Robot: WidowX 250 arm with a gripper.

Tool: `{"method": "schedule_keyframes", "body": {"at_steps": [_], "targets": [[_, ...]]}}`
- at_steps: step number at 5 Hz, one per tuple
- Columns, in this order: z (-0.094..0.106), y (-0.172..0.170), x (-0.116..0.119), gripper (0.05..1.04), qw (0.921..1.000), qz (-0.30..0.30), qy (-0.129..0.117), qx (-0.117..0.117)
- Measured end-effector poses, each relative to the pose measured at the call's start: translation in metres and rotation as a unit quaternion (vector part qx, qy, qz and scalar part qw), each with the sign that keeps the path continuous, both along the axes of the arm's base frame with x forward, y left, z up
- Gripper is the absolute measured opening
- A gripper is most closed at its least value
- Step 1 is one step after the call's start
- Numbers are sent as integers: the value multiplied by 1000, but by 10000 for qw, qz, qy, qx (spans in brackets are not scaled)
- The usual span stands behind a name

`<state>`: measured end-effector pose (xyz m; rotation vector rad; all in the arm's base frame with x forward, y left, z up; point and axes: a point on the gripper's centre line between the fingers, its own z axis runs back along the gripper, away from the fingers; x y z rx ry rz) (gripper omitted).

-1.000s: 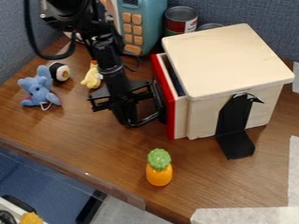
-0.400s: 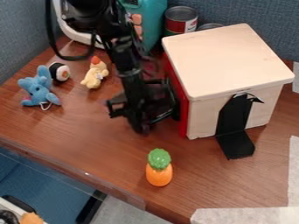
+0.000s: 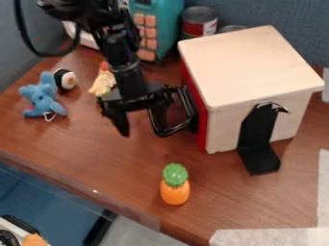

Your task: Closed the drawer

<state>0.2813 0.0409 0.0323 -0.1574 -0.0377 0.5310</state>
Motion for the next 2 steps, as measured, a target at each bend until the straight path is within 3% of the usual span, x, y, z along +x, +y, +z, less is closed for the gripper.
{"method": "schedule_keyframes", "body": {"at_steps": [1,2], "targets": [[21,13,-6,1003,9971,-408,-246,588],[38,28,-6,1000,9835,-1216,-393,1278]]}}
